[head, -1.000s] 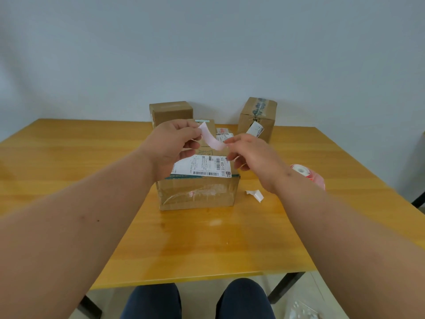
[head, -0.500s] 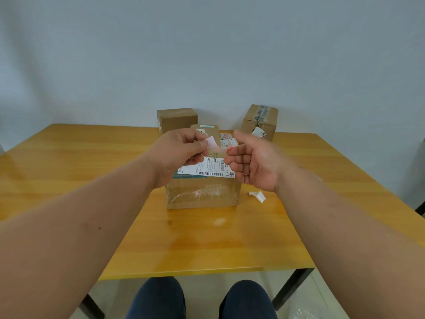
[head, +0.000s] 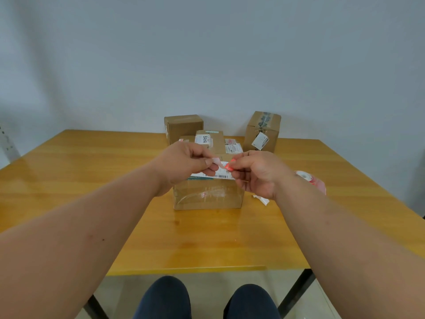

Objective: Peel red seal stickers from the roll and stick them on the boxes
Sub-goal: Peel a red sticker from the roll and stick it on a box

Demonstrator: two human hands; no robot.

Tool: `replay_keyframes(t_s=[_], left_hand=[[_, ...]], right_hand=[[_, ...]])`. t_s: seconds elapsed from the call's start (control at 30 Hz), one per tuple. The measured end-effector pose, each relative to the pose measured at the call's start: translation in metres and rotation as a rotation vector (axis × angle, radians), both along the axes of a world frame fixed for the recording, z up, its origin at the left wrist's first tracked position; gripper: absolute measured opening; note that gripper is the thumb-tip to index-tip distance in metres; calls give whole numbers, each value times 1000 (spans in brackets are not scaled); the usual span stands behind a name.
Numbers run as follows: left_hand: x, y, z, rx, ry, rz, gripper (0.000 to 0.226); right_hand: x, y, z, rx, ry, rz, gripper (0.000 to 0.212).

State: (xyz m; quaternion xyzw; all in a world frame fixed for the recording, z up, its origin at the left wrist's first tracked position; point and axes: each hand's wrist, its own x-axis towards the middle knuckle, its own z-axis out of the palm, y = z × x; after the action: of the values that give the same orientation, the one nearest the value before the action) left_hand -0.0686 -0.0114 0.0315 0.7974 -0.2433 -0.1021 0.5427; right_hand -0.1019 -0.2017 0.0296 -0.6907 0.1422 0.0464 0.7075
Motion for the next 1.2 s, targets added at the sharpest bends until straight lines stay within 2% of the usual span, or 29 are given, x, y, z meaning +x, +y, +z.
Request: replay_keyframes(t_s=[0.1, 0.23, 0.33, 0.4, 0.47, 0.57, 0.7, 0.87, 1.0, 1.03, 1.1, 1.17, 1.2], left_hand=[[5, 1, -4, 39, -26, 85, 25], [11, 7, -18, 172, -135, 338, 64], [11, 12, -33, 181, 104, 258, 88], [12, 15, -44, 110, 256, 172, 93], [15, 15, -51, 110, 230, 174, 87], [22, 13, -47, 146, 81, 204, 66], [46, 17, -34, 204, -12, 427, 46], [55, 10, -33, 447, 169, 453, 56], [63, 4, -39, 377, 270, 456, 56], [67, 2, -41, 351, 241, 457, 54], [72, -1, -40, 344, 71, 480, 53], [73, -4, -35, 320, -138, 546, 37], [72, -6, -31, 282, -186, 558, 27]], right_hand=[[4, -2, -2, -53, -86, -87, 20], [9, -12, -15, -120, -150, -273, 8], [11, -14, -25, -43, -127, -347, 5], [11, -11, -28, 9, -110, -346, 6], [12, -7, -27, 41, -125, -337, 7], [18, -7, -17, 35, -139, -352, 7], [31, -14, 8, 48, -142, -358, 13], [42, -13, 17, -7, -112, -331, 12], [49, -12, 3, -141, -86, -351, 9], [51, -12, 0, -179, -92, -358, 9], [54, -11, -2, -242, -116, -364, 7], [55, -7, 1, -290, -143, -349, 7], [54, -4, 2, -312, -151, -339, 7]])
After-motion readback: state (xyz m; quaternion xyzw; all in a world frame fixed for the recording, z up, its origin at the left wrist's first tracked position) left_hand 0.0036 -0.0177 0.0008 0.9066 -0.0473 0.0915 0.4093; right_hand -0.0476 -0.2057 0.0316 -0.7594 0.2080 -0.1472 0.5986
